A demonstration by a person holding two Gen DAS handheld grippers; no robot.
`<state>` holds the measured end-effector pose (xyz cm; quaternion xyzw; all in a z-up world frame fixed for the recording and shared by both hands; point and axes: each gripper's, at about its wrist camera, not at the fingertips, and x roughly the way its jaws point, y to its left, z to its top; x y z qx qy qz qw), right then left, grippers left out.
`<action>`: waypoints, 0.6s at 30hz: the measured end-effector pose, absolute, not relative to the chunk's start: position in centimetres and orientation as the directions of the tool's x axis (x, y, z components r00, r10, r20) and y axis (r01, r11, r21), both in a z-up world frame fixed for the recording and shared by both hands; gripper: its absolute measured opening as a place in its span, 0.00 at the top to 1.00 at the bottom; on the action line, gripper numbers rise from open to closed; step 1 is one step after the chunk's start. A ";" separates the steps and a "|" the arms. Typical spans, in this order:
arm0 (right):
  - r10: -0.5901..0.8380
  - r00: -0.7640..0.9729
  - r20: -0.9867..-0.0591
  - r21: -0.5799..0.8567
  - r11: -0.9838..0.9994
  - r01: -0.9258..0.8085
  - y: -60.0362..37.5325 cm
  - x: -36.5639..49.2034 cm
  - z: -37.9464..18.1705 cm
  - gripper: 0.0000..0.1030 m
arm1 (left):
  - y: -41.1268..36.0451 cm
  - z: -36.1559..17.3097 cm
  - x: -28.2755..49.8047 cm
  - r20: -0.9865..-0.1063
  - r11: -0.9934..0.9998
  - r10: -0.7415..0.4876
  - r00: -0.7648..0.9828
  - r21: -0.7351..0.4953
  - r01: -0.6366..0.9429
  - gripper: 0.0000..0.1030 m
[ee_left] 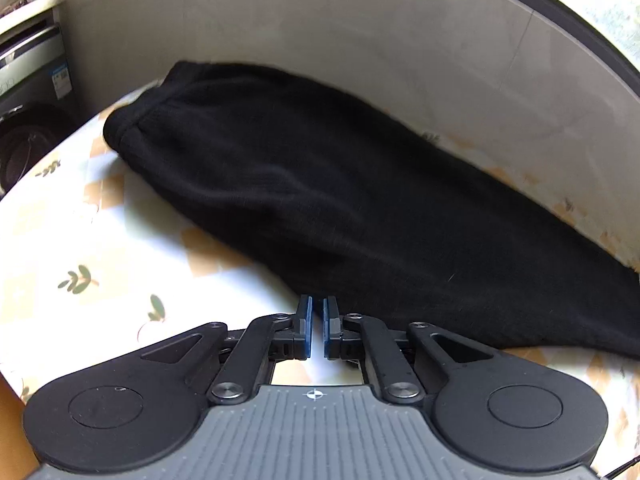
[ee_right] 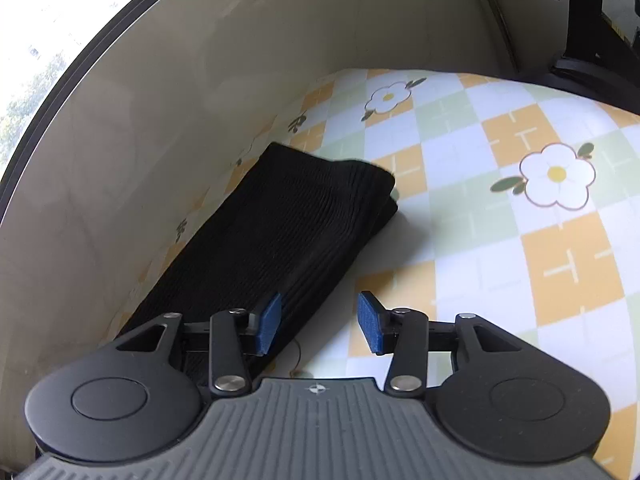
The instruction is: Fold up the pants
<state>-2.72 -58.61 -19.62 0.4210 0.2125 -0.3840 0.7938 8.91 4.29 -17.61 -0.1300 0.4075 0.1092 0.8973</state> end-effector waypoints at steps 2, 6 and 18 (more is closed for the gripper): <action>-0.458 0.607 -0.650 0.514 0.324 0.794 -59.7 -2.7 -19.7 0.47 | 3.6 -16.9 9.9 -0.723 0.948 0.076 0.687 -0.160 -0.274 0.76; -0.474 0.594 -0.650 0.517 0.298 0.803 -61.5 -2.3 -19.6 0.66 | 2.1 -17.3 13.3 -0.720 0.957 -0.021 0.693 -0.215 -0.194 0.62; -0.429 0.752 -0.501 0.540 0.524 0.659 -62.8 3.4 -11.6 0.95 | -2.6 -22.5 19.3 -0.811 0.972 0.024 0.584 -0.118 -0.204 0.62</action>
